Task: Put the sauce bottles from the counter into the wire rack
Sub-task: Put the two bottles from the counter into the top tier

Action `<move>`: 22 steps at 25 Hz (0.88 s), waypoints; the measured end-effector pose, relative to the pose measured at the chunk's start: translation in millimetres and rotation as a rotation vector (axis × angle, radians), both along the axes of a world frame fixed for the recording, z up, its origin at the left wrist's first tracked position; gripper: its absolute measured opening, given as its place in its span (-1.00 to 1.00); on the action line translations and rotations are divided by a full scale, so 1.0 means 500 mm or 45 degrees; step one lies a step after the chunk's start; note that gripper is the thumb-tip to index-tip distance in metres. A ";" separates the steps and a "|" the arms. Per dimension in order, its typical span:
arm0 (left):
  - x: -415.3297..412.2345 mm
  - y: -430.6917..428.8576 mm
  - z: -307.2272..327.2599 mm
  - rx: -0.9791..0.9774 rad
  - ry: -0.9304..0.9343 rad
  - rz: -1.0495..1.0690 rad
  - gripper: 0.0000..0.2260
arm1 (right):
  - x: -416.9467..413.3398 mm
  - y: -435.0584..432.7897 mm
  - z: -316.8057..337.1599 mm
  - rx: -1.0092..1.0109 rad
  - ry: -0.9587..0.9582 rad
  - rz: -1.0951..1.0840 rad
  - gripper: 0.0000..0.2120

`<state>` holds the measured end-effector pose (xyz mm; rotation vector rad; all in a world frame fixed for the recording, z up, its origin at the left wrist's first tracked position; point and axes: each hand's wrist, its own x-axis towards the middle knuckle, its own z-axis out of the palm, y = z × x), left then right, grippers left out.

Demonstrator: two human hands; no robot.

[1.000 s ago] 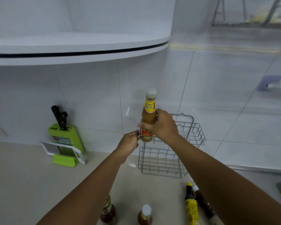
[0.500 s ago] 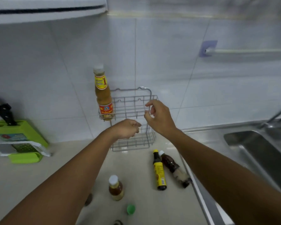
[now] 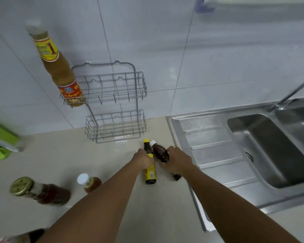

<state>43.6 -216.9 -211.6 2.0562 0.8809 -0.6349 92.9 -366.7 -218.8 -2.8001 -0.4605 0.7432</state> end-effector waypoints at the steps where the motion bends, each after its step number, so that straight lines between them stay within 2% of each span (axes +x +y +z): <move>1: -0.008 -0.007 -0.022 -0.023 -0.018 0.059 -0.49 | -0.005 -0.005 -0.015 -0.003 -0.012 -0.007 -0.41; 5: -0.024 -0.018 -0.074 -0.028 -0.152 0.248 -0.55 | -0.008 -0.020 -0.054 0.177 -0.032 -0.052 -0.45; 8: -0.032 -0.018 -0.080 -0.141 -0.179 0.416 -0.60 | -0.011 -0.032 -0.072 0.281 -0.014 -0.073 -0.51; 12: -0.047 -0.019 -0.060 -0.296 -0.334 0.539 -0.57 | -0.016 -0.053 -0.051 0.524 0.103 -0.239 -0.73; 15: -0.041 -0.005 0.022 -0.417 -0.538 0.534 -0.55 | 0.003 -0.049 0.026 0.835 0.125 -0.354 -0.74; 18: -0.026 0.034 0.147 -0.504 -0.820 0.512 -0.42 | 0.033 -0.009 0.153 1.146 -0.015 -0.354 -0.71; 20: -0.023 0.067 0.246 -0.470 -1.009 0.428 -0.33 | 0.051 0.032 0.249 1.352 -0.103 -0.327 -0.70; 22: -0.025 0.102 0.337 -0.329 -1.201 0.323 -0.26 | 0.068 0.075 0.341 1.499 -0.214 -0.254 -0.70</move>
